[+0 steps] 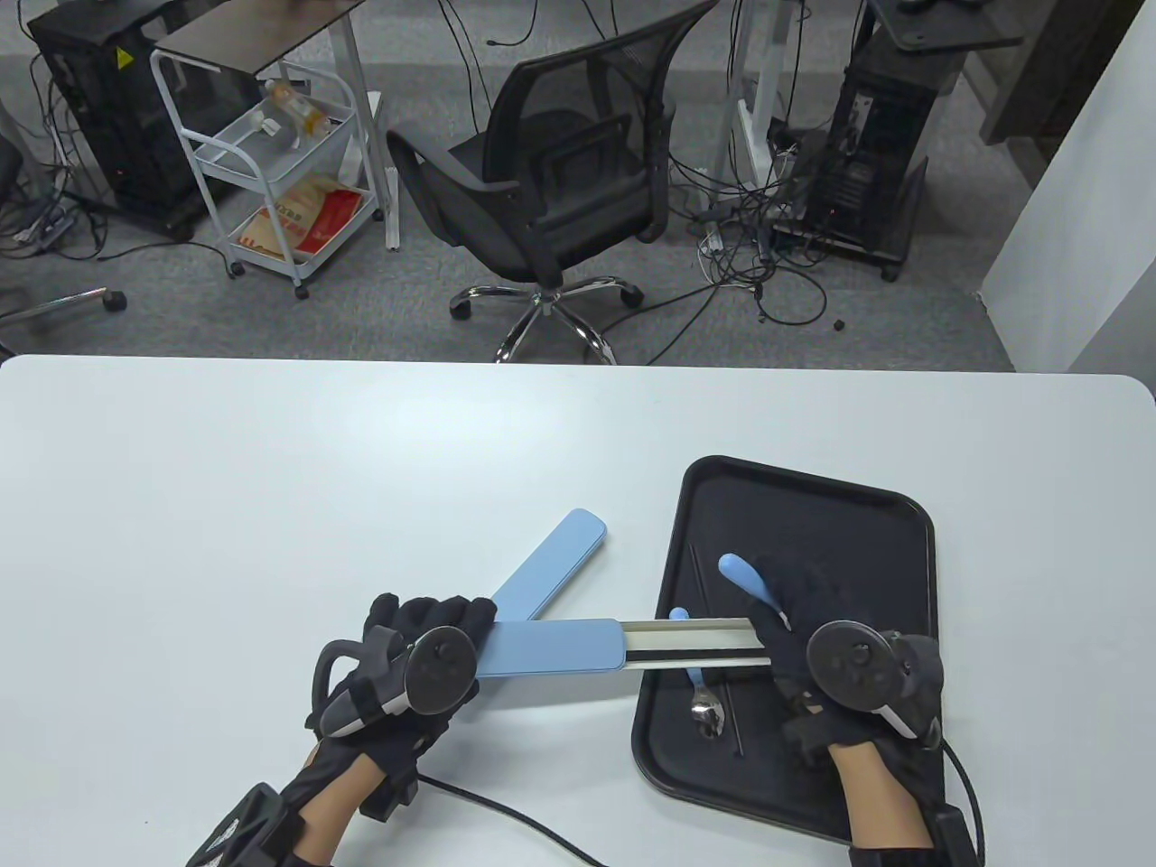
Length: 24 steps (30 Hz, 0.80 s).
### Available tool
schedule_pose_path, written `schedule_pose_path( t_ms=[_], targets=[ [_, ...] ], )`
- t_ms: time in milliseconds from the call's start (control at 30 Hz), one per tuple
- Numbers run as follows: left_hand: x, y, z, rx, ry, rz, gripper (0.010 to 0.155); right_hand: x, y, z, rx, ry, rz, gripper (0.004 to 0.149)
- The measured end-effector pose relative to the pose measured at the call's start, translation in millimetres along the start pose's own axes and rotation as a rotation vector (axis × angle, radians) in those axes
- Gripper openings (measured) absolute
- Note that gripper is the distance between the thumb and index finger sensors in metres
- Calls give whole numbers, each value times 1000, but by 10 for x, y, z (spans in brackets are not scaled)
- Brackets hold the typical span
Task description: Slide to open lunch boxes and place utensils
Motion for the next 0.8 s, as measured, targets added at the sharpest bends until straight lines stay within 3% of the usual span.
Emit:
schedule_pose_path(
  t_ms=[367,533,800],
  targets=[
    [4,-2,1,8,7,-30,83,98,420,290,94,148,-244,55],
    [3,-18,11,28,7,-39,83,113,437,357,152,199,-258,55],
    [2,-24,10,37,3,-47,83,129,456,385,319,183,-289,55]
  ],
)
Point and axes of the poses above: the tracker on the back of each hand, its own y axis roughly to the thumb side, its own x axis roughly from the fingertips to the wrist, z = x × y, the point moved 1 cm from there along -x, roughly from the wrist to the fingertips, and after that the axes turned 11 degrees about z, right-handed, at the moved point
